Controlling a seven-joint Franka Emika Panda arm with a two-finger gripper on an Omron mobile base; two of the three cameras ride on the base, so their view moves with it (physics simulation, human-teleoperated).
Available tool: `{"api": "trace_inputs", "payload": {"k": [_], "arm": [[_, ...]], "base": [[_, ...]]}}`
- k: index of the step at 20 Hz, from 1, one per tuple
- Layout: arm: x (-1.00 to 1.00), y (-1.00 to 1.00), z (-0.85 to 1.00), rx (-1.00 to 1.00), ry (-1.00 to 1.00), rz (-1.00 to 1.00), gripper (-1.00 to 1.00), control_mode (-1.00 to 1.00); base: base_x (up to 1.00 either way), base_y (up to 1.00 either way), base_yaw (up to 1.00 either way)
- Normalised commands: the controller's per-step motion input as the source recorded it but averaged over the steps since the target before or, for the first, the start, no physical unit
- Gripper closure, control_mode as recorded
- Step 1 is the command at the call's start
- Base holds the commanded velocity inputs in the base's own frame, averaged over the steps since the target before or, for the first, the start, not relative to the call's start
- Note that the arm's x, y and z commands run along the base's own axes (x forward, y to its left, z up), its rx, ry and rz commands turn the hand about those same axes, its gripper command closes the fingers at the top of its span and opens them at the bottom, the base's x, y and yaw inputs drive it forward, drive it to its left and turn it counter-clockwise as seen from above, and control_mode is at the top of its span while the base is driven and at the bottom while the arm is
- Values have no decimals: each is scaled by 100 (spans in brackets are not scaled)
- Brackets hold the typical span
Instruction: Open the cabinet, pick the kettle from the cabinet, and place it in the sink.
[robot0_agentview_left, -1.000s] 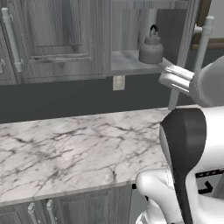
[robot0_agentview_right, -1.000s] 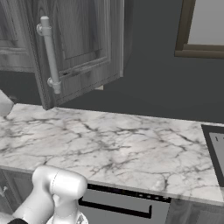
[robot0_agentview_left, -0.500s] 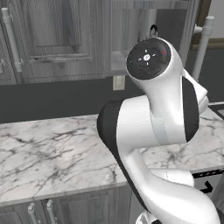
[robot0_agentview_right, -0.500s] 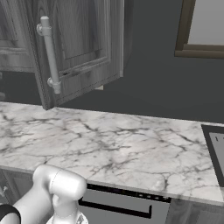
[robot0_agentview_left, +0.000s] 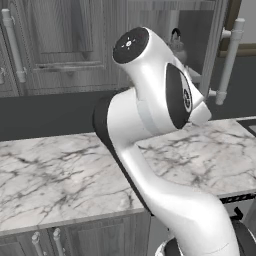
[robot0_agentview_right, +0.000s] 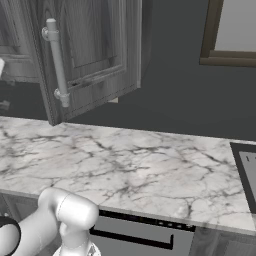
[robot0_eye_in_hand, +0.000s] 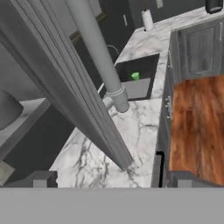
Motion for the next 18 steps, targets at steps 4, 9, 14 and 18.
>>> {"api": "trace_inputs", "payload": {"k": [4,9,14,18], "arm": [[35,4,-7,1,-3,-12,-100,-100],[31,2,-10,0,-8,-7,-100,-100],[33,0,-5,0,-8,-7,-100,-100],[32,0,-2,0,-6,-6,-100,-100]], "base": [[0,0,0],[0,0,0],[0,0,0],[0,0,0]]}}
